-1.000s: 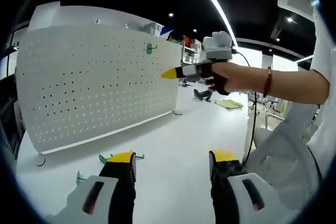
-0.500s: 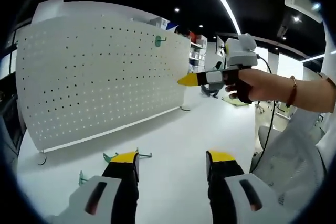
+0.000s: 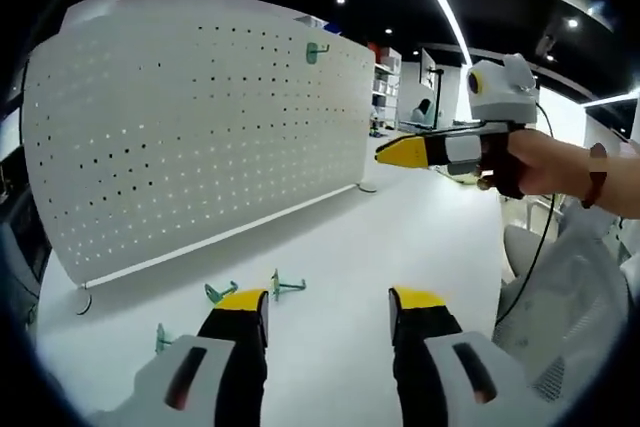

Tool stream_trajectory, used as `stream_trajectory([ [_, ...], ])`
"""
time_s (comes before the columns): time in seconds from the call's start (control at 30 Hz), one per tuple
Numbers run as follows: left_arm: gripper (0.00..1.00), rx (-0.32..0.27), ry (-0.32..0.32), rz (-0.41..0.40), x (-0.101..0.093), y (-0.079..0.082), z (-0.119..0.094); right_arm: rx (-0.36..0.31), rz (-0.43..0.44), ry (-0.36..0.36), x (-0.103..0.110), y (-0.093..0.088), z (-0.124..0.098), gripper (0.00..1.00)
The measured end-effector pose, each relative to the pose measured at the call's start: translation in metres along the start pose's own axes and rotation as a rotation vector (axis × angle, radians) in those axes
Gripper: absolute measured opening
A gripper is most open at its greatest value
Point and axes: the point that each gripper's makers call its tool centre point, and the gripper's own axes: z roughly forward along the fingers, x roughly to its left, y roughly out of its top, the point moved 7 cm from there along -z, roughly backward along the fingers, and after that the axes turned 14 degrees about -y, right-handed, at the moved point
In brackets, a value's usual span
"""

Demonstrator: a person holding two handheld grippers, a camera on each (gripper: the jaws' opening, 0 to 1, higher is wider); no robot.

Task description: Insert the hook assembly into the mounting plate slot until the hook locks in place.

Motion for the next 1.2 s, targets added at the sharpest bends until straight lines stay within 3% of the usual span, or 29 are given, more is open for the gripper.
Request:
stream_trajectory([
  [0.23,0.47,0.074,0.021,0.004,0.011,-0.01,0.009,0.032,0.01,0.015,0.002,-0.014,-0.007,0.23],
  [0.8,0.43,0.091,0.048,-0.026,0.027,-0.011,0.029,0.086,0.059,0.019,0.007,-0.039,-0.025,0.23],
  [1.2,0.42,0.157,0.049,-0.006,0.033,-0.021,0.037,0.092,0.068,0.018,0.007,-0.047,-0.04,0.26],
])
